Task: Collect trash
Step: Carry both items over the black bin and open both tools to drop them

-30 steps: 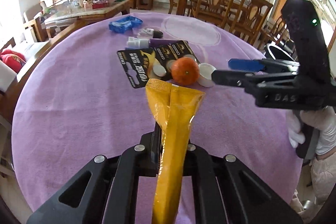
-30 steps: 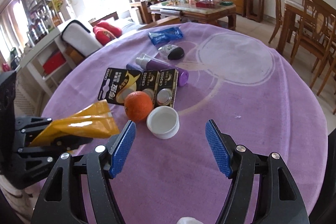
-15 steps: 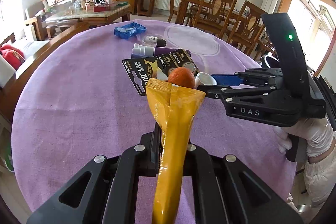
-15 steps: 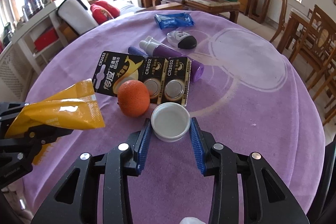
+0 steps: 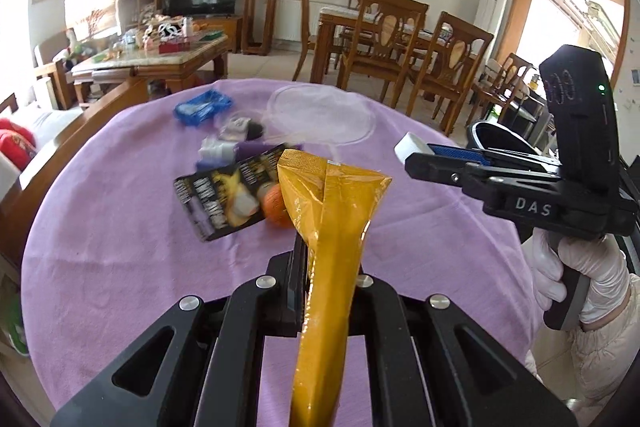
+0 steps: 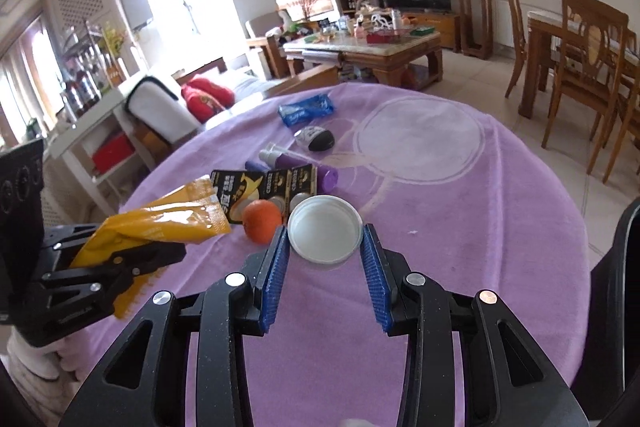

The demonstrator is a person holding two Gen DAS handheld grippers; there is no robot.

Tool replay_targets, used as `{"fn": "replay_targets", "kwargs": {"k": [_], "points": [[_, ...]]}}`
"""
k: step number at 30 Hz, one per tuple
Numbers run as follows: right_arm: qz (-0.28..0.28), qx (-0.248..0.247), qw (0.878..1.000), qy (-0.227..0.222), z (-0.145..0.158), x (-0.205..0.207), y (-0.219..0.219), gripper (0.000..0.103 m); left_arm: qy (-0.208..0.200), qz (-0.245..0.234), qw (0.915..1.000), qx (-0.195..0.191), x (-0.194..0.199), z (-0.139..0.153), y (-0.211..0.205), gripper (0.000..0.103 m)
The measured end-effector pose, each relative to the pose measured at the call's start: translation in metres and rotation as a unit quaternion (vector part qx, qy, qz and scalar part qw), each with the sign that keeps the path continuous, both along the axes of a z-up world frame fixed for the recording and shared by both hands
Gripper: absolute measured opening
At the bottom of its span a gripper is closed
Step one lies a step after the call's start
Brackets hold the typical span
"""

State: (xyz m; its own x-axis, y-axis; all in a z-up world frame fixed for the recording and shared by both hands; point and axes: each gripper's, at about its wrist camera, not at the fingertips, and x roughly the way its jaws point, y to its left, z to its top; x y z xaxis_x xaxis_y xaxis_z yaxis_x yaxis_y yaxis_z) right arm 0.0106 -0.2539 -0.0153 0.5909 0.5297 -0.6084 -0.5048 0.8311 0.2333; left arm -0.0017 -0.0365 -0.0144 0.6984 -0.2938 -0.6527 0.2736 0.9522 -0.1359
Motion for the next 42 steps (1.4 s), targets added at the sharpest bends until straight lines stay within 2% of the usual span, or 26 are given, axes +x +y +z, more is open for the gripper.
{"fn": "replay_targets", "kwargs": {"k": [4, 9, 19, 24, 30, 36, 42], "points": [[-0.035, 0.032, 0.999, -0.026, 0.019, -0.013, -0.048, 0.037, -0.017, -0.026, 0.9995, 0.005, 0.002, 0.012, -0.035, 0.008], [-0.074, 0.050, 0.995, -0.050, 0.034, -0.030, -0.104, 0.037, -0.032, -0.062, 0.9976, 0.005, 0.009, 0.022, -0.083, 0.008], [-0.161, 0.085, 0.981, -0.062, 0.037, -0.052, -0.225, 0.037, -0.050, -0.154, 0.9868, -0.001, 0.024, 0.030, -0.188, 0.008], [-0.208, 0.101, 0.971, -0.060, 0.029, -0.063, -0.288, 0.037, -0.034, -0.195, 0.9801, -0.013, 0.036, 0.023, -0.236, 0.008], [-0.250, 0.120, 0.959, -0.052, 0.011, -0.073, -0.347, 0.038, -0.005, -0.220, 0.9750, -0.028, 0.060, 0.006, -0.282, 0.008], [-0.280, 0.137, 0.949, -0.037, -0.013, -0.074, -0.383, 0.038, 0.027, -0.237, 0.9705, -0.037, 0.082, -0.012, -0.317, 0.009], [-0.296, 0.156, 0.942, -0.021, -0.033, -0.063, -0.402, 0.038, 0.049, -0.238, 0.9698, -0.020, 0.097, -0.031, -0.346, 0.009]]}}
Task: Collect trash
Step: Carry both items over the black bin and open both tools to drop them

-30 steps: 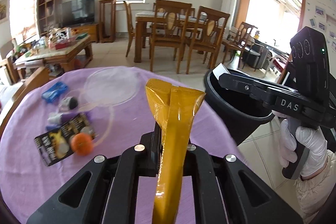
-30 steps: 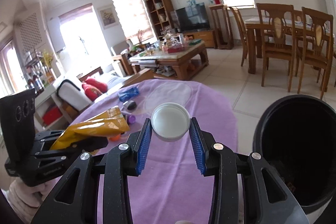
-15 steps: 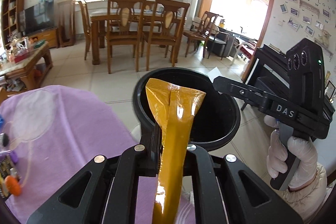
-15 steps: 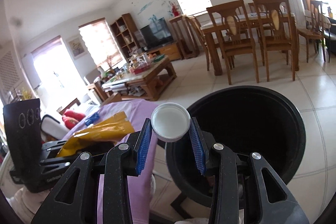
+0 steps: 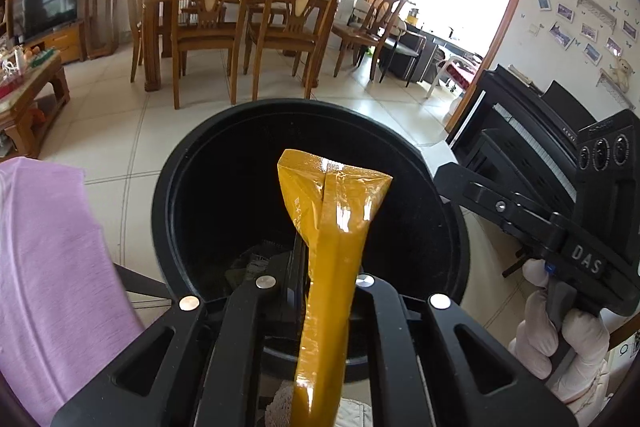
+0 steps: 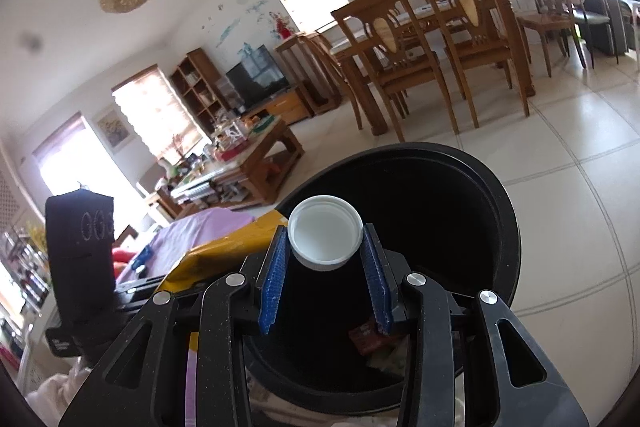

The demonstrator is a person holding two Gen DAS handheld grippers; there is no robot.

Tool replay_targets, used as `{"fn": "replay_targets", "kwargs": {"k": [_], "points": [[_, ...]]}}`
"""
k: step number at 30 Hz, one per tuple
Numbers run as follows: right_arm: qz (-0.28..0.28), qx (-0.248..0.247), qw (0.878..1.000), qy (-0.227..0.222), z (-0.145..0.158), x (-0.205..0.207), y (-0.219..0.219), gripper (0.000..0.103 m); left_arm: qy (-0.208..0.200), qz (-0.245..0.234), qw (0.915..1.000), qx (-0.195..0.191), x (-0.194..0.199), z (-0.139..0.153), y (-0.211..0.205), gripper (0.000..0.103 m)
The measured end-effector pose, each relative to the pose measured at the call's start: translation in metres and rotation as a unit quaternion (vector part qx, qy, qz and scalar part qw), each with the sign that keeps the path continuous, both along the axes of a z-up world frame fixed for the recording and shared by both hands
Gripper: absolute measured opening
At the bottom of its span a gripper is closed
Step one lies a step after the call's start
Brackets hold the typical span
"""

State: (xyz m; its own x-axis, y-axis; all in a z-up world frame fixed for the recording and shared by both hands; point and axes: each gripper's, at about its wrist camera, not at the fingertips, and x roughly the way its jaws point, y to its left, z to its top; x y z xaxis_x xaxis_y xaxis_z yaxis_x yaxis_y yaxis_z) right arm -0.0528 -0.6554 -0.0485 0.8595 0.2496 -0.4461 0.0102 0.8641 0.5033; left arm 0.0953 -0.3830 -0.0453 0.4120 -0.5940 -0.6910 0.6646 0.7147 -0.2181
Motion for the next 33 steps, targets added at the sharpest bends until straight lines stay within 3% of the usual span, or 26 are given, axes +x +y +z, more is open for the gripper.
{"fn": "replay_targets", "kwargs": {"k": [9, 19, 20, 21, 23, 26, 33], "points": [[-0.002, 0.009, 1.000, 0.011, -0.018, 0.018, -0.008, 0.038, -0.005, -0.003, 0.9992, 0.041, 0.007, -0.018, -0.026, 0.010], [-0.004, 0.008, 1.000, 0.014, -0.022, 0.023, -0.005, 0.039, -0.005, -0.004, 0.9985, 0.054, 0.004, -0.023, -0.029, 0.015], [-0.004, 0.008, 1.000, 0.013, -0.022, 0.023, -0.004, 0.045, -0.005, -0.002, 0.9984, 0.057, 0.004, -0.022, -0.032, 0.029], [-0.005, 0.008, 1.000, 0.011, -0.020, 0.023, -0.003, 0.048, -0.007, 0.002, 0.9982, 0.059, 0.003, -0.021, -0.032, 0.058], [-0.007, 0.006, 1.000, 0.009, -0.018, 0.024, -0.001, 0.051, -0.029, 0.014, 0.9979, 0.056, 0.000, -0.015, -0.028, 0.089], [-0.011, 0.003, 1.000, 0.003, -0.015, 0.021, -0.001, 0.052, -0.060, 0.011, 0.9966, 0.056, -0.009, -0.005, -0.025, 0.089], [-0.021, -0.003, 1.000, -0.022, 0.003, 0.005, 0.010, 0.058, -0.074, 0.011, 0.9963, 0.044, -0.026, 0.010, -0.007, 0.089]]}}
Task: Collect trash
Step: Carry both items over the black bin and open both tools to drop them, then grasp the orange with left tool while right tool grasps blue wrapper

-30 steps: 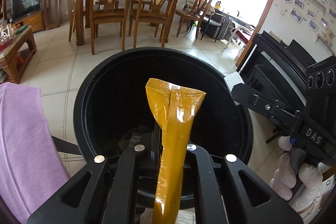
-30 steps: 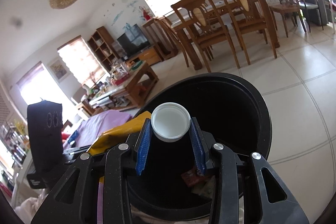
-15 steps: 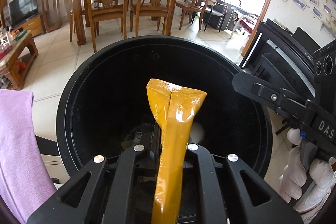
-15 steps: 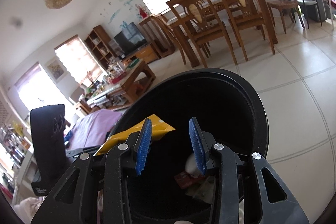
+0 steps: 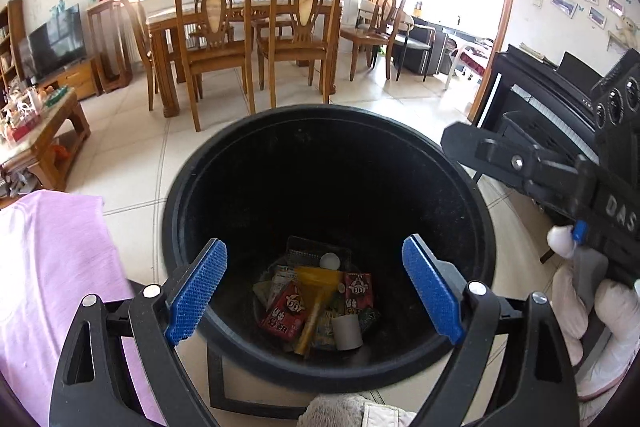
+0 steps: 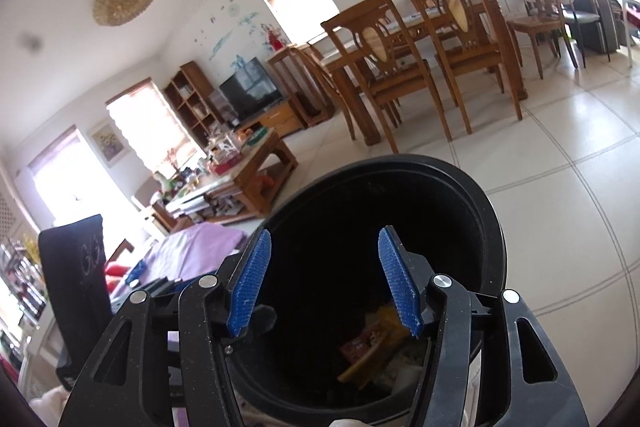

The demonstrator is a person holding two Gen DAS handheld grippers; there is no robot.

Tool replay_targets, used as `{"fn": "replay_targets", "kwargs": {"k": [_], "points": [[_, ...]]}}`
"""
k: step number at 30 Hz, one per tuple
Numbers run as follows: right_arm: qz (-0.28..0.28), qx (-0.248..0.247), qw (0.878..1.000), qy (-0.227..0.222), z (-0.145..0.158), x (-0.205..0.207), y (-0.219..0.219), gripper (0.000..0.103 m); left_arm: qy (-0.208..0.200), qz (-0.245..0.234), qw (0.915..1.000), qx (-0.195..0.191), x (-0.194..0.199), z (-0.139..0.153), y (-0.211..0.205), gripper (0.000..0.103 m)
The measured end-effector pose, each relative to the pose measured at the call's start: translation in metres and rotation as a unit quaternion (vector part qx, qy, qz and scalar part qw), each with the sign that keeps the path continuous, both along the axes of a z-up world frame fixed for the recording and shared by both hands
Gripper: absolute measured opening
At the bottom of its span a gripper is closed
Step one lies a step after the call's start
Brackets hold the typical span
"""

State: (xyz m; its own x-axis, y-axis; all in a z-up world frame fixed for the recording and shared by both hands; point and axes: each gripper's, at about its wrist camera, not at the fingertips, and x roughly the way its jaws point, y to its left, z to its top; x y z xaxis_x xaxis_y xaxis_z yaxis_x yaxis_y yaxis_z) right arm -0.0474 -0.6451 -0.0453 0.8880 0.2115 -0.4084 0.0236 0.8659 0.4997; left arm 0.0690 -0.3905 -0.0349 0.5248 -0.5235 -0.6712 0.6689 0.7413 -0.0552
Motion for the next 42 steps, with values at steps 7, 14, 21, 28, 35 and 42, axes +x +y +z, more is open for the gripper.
{"fn": "replay_targets", "kwargs": {"k": [7, 14, 21, 28, 35, 42], "points": [[0.021, -0.018, 1.000, -0.012, 0.020, -0.003, 0.041, 0.064, -0.031, 0.018, 0.9991, -0.022, -0.025, 0.023, 0.050, 0.092], [0.072, -0.038, 0.997, -0.015, 0.036, 0.014, 0.109, 0.067, -0.051, 0.063, 0.9963, -0.029, -0.036, 0.033, 0.118, 0.092], [0.129, -0.053, 0.990, -0.013, 0.049, 0.040, 0.188, 0.067, -0.035, 0.133, 0.9902, -0.024, -0.027, 0.026, 0.196, 0.092], [0.184, -0.069, 0.980, -0.006, 0.052, 0.057, 0.269, 0.067, -0.009, 0.216, 0.9760, -0.027, -0.012, 0.016, 0.280, 0.092], [0.237, -0.086, 0.968, 0.005, 0.051, 0.078, 0.343, 0.067, 0.035, 0.242, 0.9692, -0.027, 0.001, -0.004, 0.328, 0.081], [0.272, -0.102, 0.957, 0.017, 0.049, 0.107, 0.394, 0.067, 0.086, 0.244, 0.9645, -0.052, 0.015, -0.029, 0.357, 0.048]]}}
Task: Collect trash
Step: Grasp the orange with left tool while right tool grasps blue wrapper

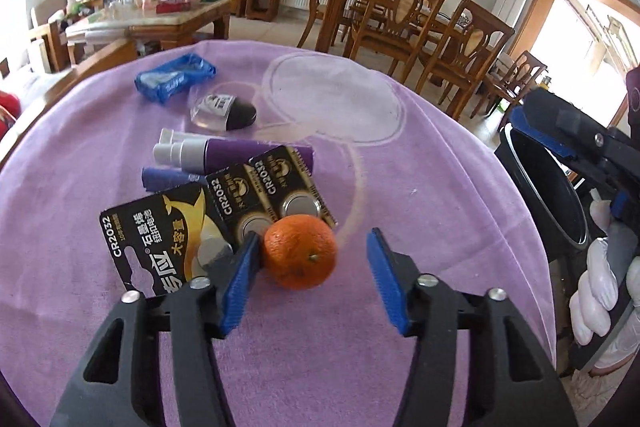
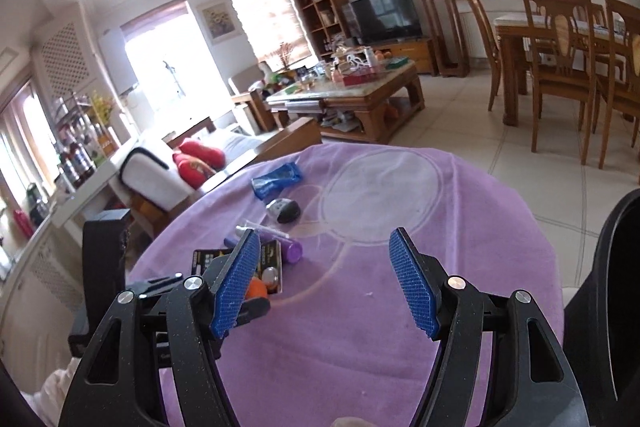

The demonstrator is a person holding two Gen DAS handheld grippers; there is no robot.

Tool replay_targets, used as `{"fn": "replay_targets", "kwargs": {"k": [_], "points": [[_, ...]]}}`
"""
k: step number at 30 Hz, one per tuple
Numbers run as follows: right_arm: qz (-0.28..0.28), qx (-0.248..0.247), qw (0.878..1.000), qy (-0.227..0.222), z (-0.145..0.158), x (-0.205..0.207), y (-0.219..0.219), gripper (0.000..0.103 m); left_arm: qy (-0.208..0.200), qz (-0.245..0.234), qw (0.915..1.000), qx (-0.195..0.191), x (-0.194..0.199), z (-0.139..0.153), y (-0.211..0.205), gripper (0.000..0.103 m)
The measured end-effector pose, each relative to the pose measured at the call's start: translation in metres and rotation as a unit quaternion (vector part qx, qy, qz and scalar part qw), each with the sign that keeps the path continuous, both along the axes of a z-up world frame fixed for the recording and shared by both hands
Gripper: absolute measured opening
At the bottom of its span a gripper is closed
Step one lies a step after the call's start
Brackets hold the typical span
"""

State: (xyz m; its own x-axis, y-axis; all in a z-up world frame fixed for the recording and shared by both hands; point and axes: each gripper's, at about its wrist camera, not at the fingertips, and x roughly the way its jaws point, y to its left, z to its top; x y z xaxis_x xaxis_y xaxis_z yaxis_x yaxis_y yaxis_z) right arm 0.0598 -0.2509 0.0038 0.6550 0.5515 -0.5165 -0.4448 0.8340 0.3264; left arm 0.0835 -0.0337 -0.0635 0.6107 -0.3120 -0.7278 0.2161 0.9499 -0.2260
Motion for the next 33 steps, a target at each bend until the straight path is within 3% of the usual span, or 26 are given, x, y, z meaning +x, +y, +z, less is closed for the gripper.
{"fn": "replay_targets", "kwargs": {"k": [2, 10, 15, 25, 33], "points": [[0.009, -0.009, 1.000, 0.001, 0.000, 0.009, 0.013, 0.067, -0.005, 0.004, 1.0000, -0.002, 0.000, -0.001, 0.005, 0.037], [0.063, -0.061, 0.996, 0.007, 0.003, 0.065, 0.095, 0.067, -0.021, 0.011, 0.9983, -0.053, -0.009, 0.000, 0.025, 0.035], [0.103, -0.057, 0.991, 0.070, -0.010, 0.118, 0.152, 0.067, -0.045, 0.051, 0.9940, -0.086, -0.016, 0.007, 0.048, 0.035], [0.087, -0.092, 0.972, 0.198, -0.053, 0.199, 0.230, 0.067, -0.047, 0.094, 0.9879, -0.114, -0.020, 0.010, 0.075, 0.035], [0.073, -0.118, 0.971, 0.197, -0.062, 0.223, 0.266, 0.067, -0.048, 0.106, 0.9851, -0.126, -0.026, 0.011, 0.081, 0.036]]}}
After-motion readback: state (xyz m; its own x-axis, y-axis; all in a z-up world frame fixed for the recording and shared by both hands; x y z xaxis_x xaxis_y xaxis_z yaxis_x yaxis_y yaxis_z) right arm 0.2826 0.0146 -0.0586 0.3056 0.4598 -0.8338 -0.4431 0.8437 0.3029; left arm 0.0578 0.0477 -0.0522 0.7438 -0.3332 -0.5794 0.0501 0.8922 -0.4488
